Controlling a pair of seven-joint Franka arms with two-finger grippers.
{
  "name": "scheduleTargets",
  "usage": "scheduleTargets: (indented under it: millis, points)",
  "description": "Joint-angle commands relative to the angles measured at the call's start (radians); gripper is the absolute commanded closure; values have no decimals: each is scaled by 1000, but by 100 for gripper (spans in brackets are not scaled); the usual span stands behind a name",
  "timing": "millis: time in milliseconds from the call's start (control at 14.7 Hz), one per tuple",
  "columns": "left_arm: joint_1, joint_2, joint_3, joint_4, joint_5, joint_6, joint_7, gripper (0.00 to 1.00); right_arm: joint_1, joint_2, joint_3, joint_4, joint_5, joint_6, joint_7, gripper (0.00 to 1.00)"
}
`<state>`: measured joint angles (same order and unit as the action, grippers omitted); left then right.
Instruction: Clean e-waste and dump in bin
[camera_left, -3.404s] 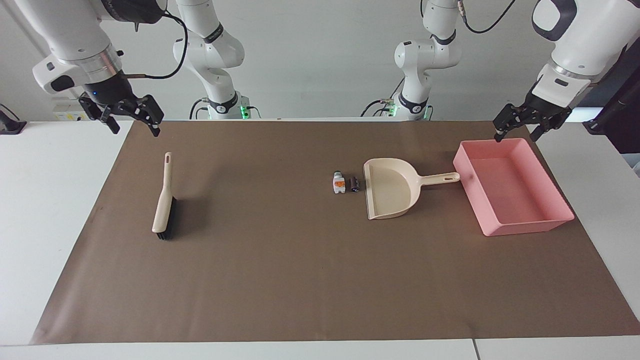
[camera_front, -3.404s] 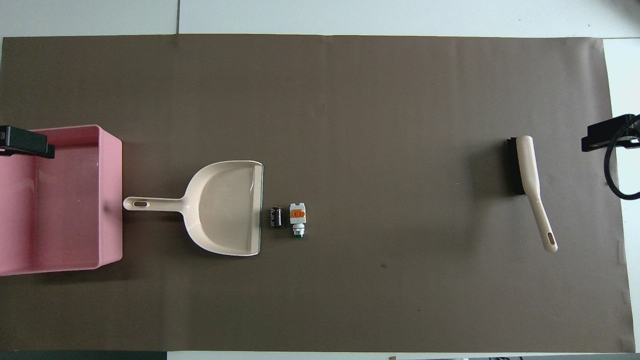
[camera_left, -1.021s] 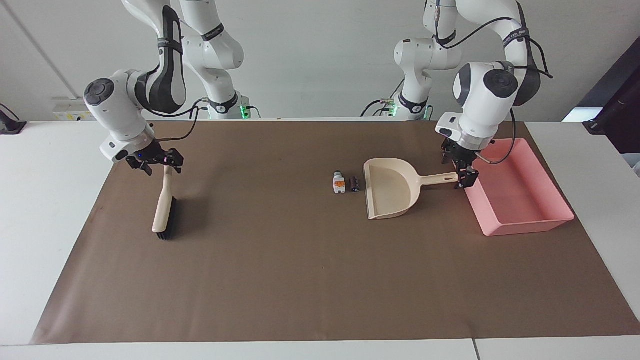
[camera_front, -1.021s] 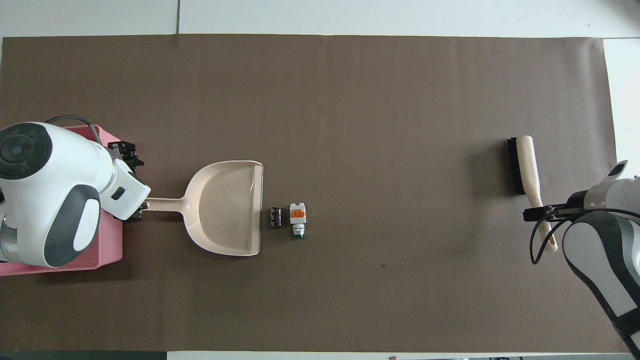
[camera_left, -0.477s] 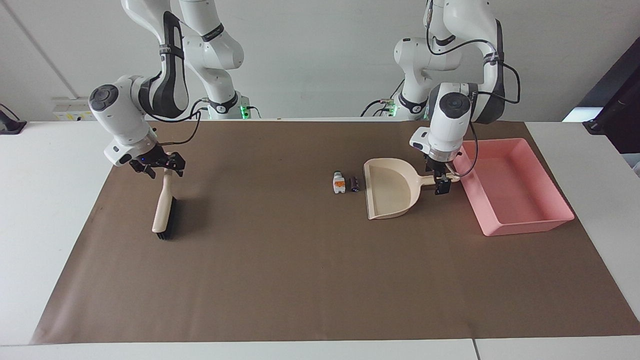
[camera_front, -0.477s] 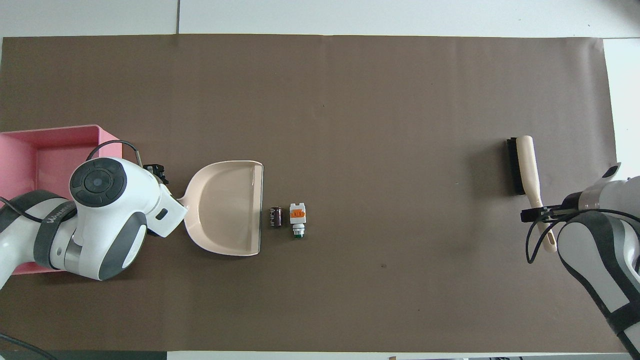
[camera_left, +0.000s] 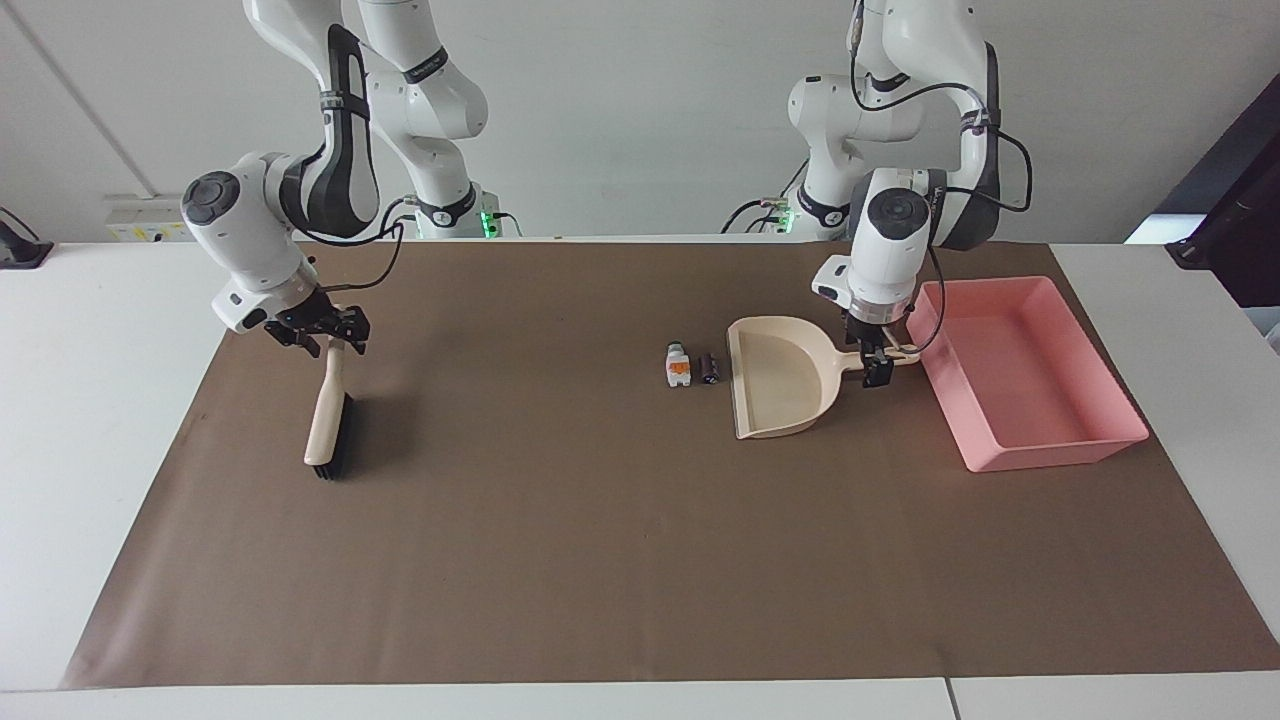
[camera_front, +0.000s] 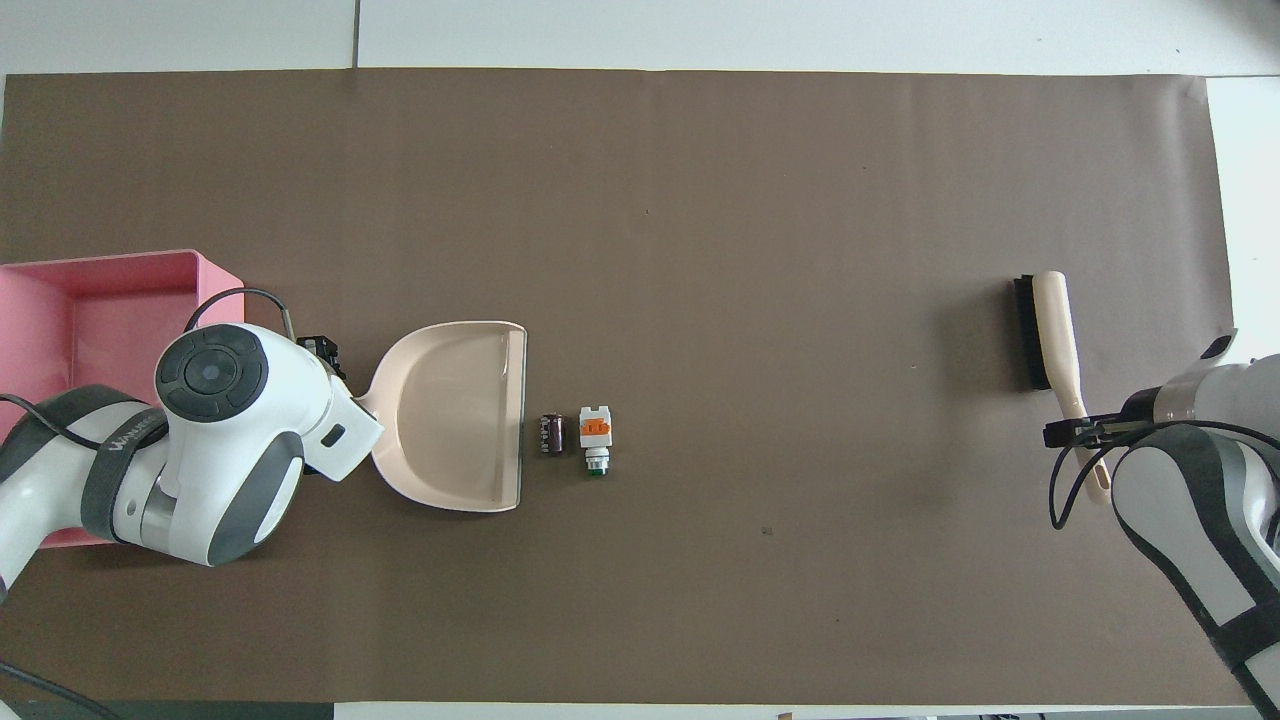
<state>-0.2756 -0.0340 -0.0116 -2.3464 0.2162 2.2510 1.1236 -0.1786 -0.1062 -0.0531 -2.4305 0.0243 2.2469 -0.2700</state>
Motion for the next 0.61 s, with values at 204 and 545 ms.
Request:
scheduleTargets:
  millis: [204, 545]
  points:
    - [-19, -17, 10, -15, 25, 39, -16, 90, -21, -6, 10, 5, 45, -9, -20, 84]
    - [-11, -18, 10, 47, 25, -34, 4, 100, -7, 14, 13, 119, 94, -133, 11, 100]
